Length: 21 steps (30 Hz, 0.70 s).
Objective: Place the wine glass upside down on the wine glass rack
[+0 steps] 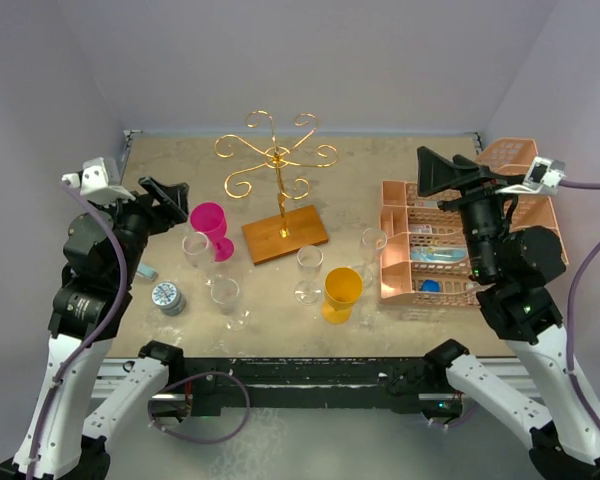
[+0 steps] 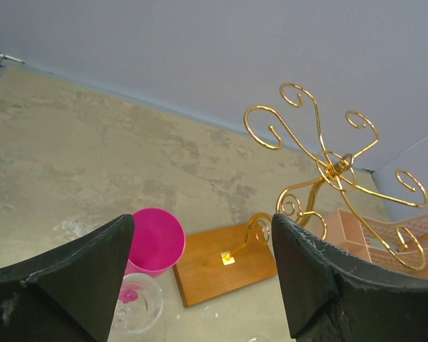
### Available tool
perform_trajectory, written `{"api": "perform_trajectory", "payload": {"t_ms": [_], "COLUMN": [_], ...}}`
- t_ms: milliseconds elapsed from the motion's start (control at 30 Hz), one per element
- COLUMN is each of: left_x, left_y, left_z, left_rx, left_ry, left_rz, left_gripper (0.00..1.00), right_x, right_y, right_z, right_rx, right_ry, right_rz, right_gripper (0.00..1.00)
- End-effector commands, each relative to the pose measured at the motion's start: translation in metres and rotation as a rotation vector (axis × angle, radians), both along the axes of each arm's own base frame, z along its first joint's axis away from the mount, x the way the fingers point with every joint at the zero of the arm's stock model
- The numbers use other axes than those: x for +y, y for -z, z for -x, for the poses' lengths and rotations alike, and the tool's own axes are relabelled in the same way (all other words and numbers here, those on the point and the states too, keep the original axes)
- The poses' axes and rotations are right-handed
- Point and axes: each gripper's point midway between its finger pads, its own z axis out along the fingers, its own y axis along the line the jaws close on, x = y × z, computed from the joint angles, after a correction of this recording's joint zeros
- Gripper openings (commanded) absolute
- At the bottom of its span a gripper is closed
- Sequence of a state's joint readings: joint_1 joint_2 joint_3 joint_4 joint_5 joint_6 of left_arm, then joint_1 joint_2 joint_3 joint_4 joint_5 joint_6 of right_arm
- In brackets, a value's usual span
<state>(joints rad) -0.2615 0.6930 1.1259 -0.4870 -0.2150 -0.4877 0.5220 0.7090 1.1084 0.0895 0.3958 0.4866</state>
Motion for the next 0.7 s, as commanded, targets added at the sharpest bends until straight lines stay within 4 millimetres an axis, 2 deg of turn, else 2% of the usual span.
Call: {"api": "perform_trajectory", "payload": {"t_ms": [0,200,367,433,567,667], "left_x": [-0.016,-0.033,-0.039,-0.04,-0.04,-0.038], "left_y": [-0.013,-0.01,-0.025,-0.032,-0.043,-0.049], "left_z": [-0.001,0.003,0.009,0.012,0.016,0.019], "left_rx": [-0.071,-0.097,-0.171,-0.203,-0.256,-0.286], "left_ry": [0.088,0.187,0.233,0.247,0.252,0.25], "left_rz": [0.056,0.07,0.063,0.053,0.048,0.048], "left_gripper": [0.76,0.76,0.76,0.76,0.76,0.77], "right_x": [0.014,0.025,0.042,0.046,0.072,0.081], "right_y": [-0.005,0.007,0.023,0.04,0.079,0.116], "right_z": [-0.002,-0.013,-0.035,-0.052,-0.083,-0.106], "right_rx": [-0.052,-0.027,0.053,0.128,0.274,0.417], "right_ry": [-0.079,-0.119,-0.158,-0.136,-0.197,-0.178], "right_rz": [0.012,0.033,0.104,0.164,0.281,0.346], "right_gripper": [0.97,0.97,0.92,0.88,0.75,0.67]}}
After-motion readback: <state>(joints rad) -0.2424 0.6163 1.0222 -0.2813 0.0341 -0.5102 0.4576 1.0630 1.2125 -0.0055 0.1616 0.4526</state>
